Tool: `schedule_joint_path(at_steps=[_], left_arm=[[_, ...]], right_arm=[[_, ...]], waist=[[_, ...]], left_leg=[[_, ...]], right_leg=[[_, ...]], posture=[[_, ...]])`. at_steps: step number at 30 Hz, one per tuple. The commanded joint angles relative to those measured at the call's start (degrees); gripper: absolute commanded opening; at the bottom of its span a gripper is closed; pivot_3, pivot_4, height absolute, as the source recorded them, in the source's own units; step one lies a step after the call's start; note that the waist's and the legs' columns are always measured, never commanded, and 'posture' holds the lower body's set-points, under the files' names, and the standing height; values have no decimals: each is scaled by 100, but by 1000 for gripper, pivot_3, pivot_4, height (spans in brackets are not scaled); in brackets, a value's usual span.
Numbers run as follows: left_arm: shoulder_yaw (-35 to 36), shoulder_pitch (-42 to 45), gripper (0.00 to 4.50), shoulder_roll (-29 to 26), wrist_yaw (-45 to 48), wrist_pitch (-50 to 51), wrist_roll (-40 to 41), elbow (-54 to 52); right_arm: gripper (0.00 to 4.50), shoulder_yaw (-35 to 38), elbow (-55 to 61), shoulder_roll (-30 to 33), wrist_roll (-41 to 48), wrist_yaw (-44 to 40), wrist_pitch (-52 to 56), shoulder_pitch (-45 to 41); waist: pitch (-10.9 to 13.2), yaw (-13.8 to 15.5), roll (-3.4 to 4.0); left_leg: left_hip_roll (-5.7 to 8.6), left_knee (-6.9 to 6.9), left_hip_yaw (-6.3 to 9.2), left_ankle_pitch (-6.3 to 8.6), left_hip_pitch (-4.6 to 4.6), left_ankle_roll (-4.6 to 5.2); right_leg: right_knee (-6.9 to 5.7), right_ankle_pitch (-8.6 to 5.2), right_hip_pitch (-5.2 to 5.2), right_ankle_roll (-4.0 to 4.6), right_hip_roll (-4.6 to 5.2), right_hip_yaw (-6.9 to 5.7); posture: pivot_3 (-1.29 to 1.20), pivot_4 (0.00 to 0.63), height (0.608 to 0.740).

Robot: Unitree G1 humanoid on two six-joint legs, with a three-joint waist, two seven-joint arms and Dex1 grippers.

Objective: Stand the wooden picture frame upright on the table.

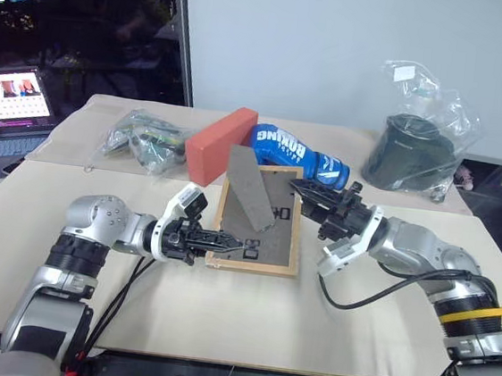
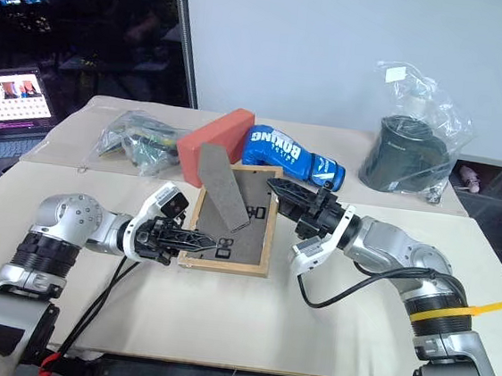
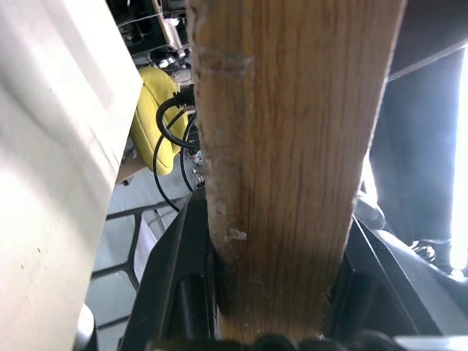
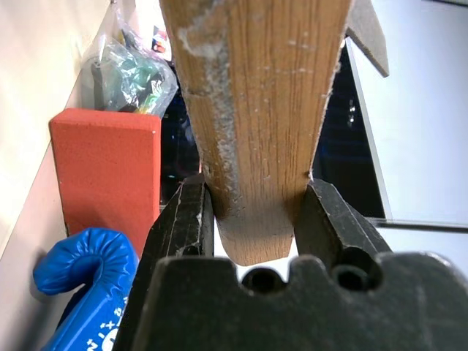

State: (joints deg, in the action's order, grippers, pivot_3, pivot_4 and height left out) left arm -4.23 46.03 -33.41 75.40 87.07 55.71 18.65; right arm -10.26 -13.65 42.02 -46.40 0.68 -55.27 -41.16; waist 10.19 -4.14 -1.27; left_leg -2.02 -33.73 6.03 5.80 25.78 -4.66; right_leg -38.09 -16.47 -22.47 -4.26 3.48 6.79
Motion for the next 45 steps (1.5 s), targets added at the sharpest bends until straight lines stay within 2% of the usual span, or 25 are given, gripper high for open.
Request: schedule_joint_path(at_steps=[1,2,3,6,8,9,10,12,15,17,19,21,24,28,31,33,41,45], left_arm=[[66,6,1651,-214,143,-581,-158,-416],[41,-6,2151,-278,214,-643,-190,-447],[21,5,2287,-348,274,-657,-209,-430],[84,74,3408,-564,291,-891,-394,-271],[779,148,4251,-439,-403,-1429,-507,-123],[1131,140,4500,-384,-692,-1698,-499,-228],[1370,38,4500,-411,-821,-1995,-515,-514],[1713,-368,4500,-666,-628,-2681,-564,-1392],[2058,-857,4500,-866,-504,-3490,-712,-2064],[2086,-1102,4500,-964,-644,-3800,-883,-2262],[1931,-1524,4500,-968,-1115,-4541,-1586,-2582],[1848,-1709,4500,-905,-1404,-4901,-1900,-2739],[1736,-1771,4500,-807,-1569,-5159,-2029,-2793],[1609,-1634,4500,-807,-1522,-4833,-1817,-2535],[1638,-1543,4500,-876,-1427,-4377,-1486,-2355],[1520,-1614,4500,-892,-1480,-4594,-1723,-2396],[1266,-1805,4500,-932,-1458,-4852,-1988,-2503],[1210,-2114,4500,-1197,-1201,-4181,-1562,-2895]], right_arm=[[1280,45,27,74,163,145,-157,-69],[1280,42,12,91,162,155,-175,-66],[1280,37,1,106,175,152,-188,-59],[1271,12,-53,143,225,108,-220,-42],[1270,-16,-150,174,309,0,-230,-52],[1269,-18,-207,186,364,-46,-216,-61],[1269,-24,-268,195,459,-125,-190,-71],[1269,-141,-612,85,1335,-821,142,-68],[1267,-178,-877,-300,3543,-2421,1317,90],[1267,72,-849,-556,4831,-3424,2465,134],[1266,421,-700,-817,6045,-4126,4485,39],[1265,630,-455,-957,6763,-4379,5915,-26],[1260,809,2,-1065,7396,-4424,7484,-68],[1259,984,447,-1107,8039,-4333,9286,-40],[1258,1065,489,-1163,8218,-4276,9983,-45],[1258,1131,347,-1181,8284,-4243,10394,-45],[1257,917,-215,-1131,7707,-4626,10069,158],[1257,897,-29,-1165,7843,-4900,10467,376]], waist=[[0,5,0],[0,10,-1],[1,10,-3],[2,3,-2],[2,8,-2],[3,12,-3],[4,15,-6],[9,-14,-13],[12,-55,-17],[13,-51,-19],[17,-42,-14],[19,0,-13],[30,64,-18],[33,58,-18],[34,32,-18],[36,16,-18],[37,16,-18],[37,-6,-18]], left_leg=[[0,0,0,0,-4,0],[1,0,0,0,-10,0],[1,0,0,0,-15,0],[1,3,0,0,-22,0],[1,2,-1,0,-23,0],[0,1,-1,0,-23,0],[0,0,-1,0,-23,0],[-1,0,-1,0,-21,0],[-2,14,-5,1,-26,1],[-5,20,-5,1,-39,1],[-5,12,-5,0,-39,1],[-4,3,-4,0,-44,2],[-7,-1,-3,-3,-39,6],[-8,6,-4,-2,-25,6],[-8,8,-4,-2,-21,7],[-7,7,-4,-1,-21,7],[-8,6,-5,-1,-19,7],[-9,9,-5,-1,-20,7]], right_leg=[[1,0,6,0,0,1],[3,-1,12,0,0,0],[3,-1,17,0,0,1],[2,-2,19,1,0,4],[3,-3,20,1,0,4],[3,-3,20,0,0,4],[3,-3,21,0,1,4],[3,-2,20,1,1,4],[5,1,22,7,2,11],[3,3,37,10,2,8],[1,4,40,12,1,7],[1,5,49,10,1,7],[0,6,45,11,0,-1],[2,4,27,8,-1,0],[1,3,21,7,-2,-1],[2,-1,21,0,-2,-1],[4,-16,19,-26,-2,0],[4,-20,19,-31,-3,0]], posture=[[0,150,727],[0,150,727],[0,150,727],[0,150,727],[0,150,727],[0,150,727],[0,150,727],[0,150,727],[0,150,727],[0,150,727],[0,150,727],[0,150,727],[0,150,727],[0,150,727],[0,150,727],[0,150,727],[0,150,727],[0,150,727]])
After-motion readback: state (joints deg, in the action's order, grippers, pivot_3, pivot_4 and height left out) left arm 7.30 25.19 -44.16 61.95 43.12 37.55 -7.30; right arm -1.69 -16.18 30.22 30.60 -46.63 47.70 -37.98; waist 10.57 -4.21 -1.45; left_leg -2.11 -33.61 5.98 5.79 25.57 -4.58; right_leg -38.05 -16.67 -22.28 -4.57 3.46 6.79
